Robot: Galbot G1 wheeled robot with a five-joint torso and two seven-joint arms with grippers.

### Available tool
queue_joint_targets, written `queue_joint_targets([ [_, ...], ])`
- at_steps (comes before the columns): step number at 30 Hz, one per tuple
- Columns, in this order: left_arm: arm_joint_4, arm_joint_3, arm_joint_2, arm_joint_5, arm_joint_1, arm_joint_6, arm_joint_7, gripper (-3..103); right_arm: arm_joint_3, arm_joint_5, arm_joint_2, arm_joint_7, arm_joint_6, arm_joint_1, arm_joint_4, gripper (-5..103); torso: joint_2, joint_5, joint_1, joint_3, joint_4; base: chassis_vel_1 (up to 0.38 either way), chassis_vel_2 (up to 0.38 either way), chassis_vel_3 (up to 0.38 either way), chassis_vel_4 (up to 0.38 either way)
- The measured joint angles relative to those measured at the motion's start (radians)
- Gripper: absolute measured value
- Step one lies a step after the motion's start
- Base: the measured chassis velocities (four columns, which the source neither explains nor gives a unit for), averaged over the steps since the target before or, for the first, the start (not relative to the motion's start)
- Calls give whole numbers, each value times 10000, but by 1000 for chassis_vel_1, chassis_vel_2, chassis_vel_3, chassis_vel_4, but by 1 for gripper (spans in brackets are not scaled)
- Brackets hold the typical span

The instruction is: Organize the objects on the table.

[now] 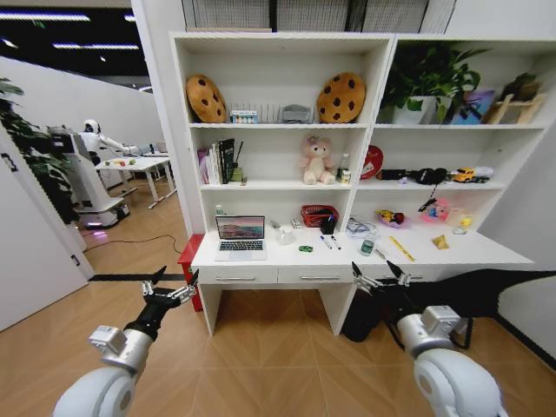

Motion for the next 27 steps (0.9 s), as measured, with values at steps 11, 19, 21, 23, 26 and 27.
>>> queue_joint_targets([
  [11, 100, -23, 7, 94, -1, -114, -38, 73, -49, 21, 10, 19, 4, 11, 1, 100, 0, 0, 0, 0, 0, 0, 0, 0, 0],
  [19, 114, -14, 5, 84, -7, -114, 7, 40, -33, 218, -46, 42, -33, 8, 51, 100, 1, 0, 0, 0, 0, 0, 0, 0, 0],
  [21, 114, -12, 5, 81, -10, -114, 27, 35, -17, 218, -53, 42, -38, 6, 55, 100, 0, 0, 0, 0, 0, 0, 0, 0, 0],
  [23, 114, -12, 8, 78, -12, -114, 38, 30, -7, 203, -56, 42, -44, 6, 55, 100, 0, 0, 0, 0, 0, 0, 0, 0, 0],
  [26, 88, -19, 23, 72, -13, -113, 82, 19, 0, 123, -41, 29, -105, 22, 55, 100, 0, 0, 0, 0, 0, 0, 0, 0, 0],
  [27, 73, -37, 29, 69, -10, -113, 116, 14, -1, 113, -17, -1, -128, 33, 55, 100, 1, 0, 0, 0, 0, 0, 0, 0, 0],
])
